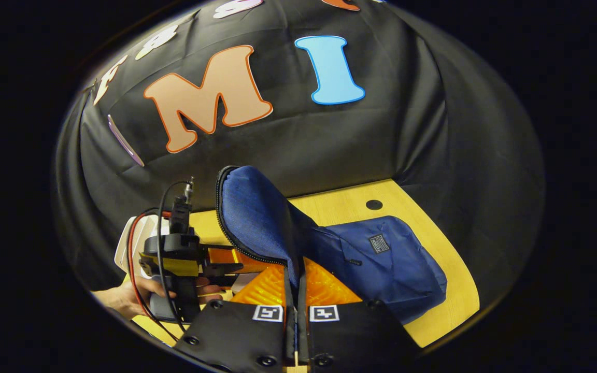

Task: Open the schoolbag, grab two books from the bookshelf and put them into the schoolbag.

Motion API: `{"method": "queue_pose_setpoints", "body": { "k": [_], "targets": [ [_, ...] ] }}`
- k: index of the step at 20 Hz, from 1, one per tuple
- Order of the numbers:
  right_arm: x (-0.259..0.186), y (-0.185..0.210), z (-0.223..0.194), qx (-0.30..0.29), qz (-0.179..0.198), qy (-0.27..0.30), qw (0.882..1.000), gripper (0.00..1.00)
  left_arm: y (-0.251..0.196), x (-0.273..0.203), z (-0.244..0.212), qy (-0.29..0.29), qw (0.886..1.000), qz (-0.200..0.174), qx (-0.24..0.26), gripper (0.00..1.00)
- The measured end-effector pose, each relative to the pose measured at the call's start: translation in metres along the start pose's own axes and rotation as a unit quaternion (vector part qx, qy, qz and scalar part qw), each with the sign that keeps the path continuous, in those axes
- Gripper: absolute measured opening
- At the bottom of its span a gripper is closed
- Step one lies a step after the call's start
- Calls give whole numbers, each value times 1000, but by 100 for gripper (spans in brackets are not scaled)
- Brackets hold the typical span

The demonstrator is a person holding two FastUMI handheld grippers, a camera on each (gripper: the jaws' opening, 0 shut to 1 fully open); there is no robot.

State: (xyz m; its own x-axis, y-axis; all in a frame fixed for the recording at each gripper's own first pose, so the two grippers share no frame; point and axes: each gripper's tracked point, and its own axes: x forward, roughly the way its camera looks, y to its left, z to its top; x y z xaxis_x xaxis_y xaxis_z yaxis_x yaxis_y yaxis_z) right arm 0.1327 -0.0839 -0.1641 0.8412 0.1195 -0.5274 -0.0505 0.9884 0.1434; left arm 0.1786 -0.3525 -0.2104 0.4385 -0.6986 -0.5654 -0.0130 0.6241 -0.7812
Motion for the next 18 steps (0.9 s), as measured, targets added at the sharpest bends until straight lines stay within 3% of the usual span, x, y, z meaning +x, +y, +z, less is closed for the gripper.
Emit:
{"method": "queue_pose_setpoints", "body": {
  "k": [2,5,13,15,16,18],
  "targets": [
    [0,0,-1,-3,-3,0,1000,5,-1,-11,9,-19,998,27,46,79],
    [-2,1,-2,-6,-5,-2,1000,5,-7,-38,20,-56,995,35,68,79],
    [-2,10,-11,-9,-1,2,1000,10,-11,-129,47,-164,970,55,172,79],
    [-6,16,-14,-7,7,3,1000,16,-16,-155,50,-193,958,64,204,79],
    [-9,19,-15,-6,11,2,1000,26,-19,-167,52,-205,952,68,218,84],
    [-14,29,-13,-7,20,-4,1000,46,-22,-189,53,-226,941,80,240,78]
  ]
}}
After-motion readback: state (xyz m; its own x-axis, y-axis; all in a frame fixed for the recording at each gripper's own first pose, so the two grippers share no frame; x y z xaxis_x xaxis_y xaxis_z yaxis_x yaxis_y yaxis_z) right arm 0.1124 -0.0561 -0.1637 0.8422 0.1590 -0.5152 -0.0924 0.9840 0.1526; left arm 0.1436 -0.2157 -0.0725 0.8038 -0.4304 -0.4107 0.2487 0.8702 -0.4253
